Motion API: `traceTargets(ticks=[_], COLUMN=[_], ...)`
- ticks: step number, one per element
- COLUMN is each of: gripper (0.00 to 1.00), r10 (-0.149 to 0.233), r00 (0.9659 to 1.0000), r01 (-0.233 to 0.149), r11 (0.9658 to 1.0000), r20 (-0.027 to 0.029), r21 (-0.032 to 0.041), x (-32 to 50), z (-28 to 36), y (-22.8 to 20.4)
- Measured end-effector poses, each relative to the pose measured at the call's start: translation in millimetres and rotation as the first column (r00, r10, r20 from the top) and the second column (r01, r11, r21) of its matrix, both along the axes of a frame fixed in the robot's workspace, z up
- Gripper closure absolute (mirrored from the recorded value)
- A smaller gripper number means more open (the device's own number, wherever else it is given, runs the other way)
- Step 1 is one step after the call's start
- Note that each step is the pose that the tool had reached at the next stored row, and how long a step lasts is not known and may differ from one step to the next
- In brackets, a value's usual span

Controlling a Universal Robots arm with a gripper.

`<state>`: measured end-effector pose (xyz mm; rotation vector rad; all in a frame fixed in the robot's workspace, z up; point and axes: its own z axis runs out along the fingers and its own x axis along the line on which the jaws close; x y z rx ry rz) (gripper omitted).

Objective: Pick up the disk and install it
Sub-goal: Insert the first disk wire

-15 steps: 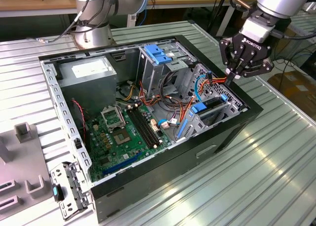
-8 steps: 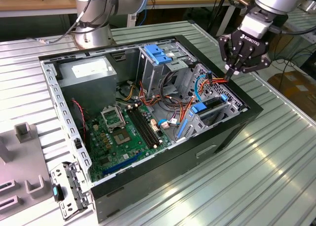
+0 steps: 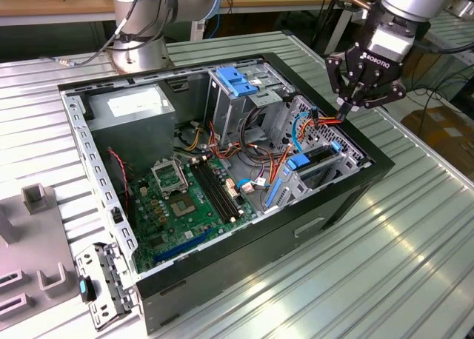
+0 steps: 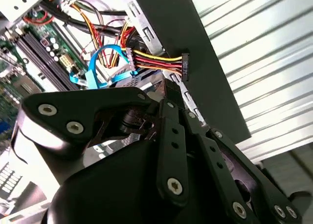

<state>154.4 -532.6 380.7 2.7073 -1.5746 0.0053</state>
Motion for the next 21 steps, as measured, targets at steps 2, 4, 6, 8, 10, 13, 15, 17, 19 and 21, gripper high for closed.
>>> traceTargets(ticks=[2, 4, 6, 8, 10, 13, 15, 17, 19, 21], gripper=[0.89, 0.89, 0.89, 0.89, 0.89, 0.89, 0.89, 0.89, 0.89, 0.89], r10=[0.028, 0.044, 0.068, 0.111, 0.154, 0.210, 0.236, 0.255, 0.263, 0.300], r00=[0.9996, 0.9990, 0.9977, 0.9938, 0.9881, 0.9776, 0.9717, 0.9668, 0.9648, 0.9538], r01=[-0.028, -0.044, -0.068, -0.111, -0.154, -0.210, -0.236, -0.255, -0.263, -0.300], r11=[0.9996, 0.9990, 0.9977, 0.9938, 0.9881, 0.9776, 0.9717, 0.9668, 0.9648, 0.9538], r20=[0.0000, -0.0001, -0.0003, -0.0003, -0.0003, -0.0003, -0.0003, -0.0003, -0.0002, -0.0003], r21=[0.0001, 0.0001, 0.0001, 0.0000, 0.0000, 0.0000, 0.0001, 0.0003, 0.0000, -0.0001], x=[2.2, 9.3, 13.4, 13.4, 13.5, 13.6, 14.1, 15.0, 16.5, 16.6], z=[-0.1, 0.0, -0.1, -0.3, -0.5, -1.0, -1.3, -1.7, -1.8, -2.3], y=[0.0, 0.2, 1.0, 1.0, 1.0, 1.0, 1.0, 1.5, 3.3, 3.8])
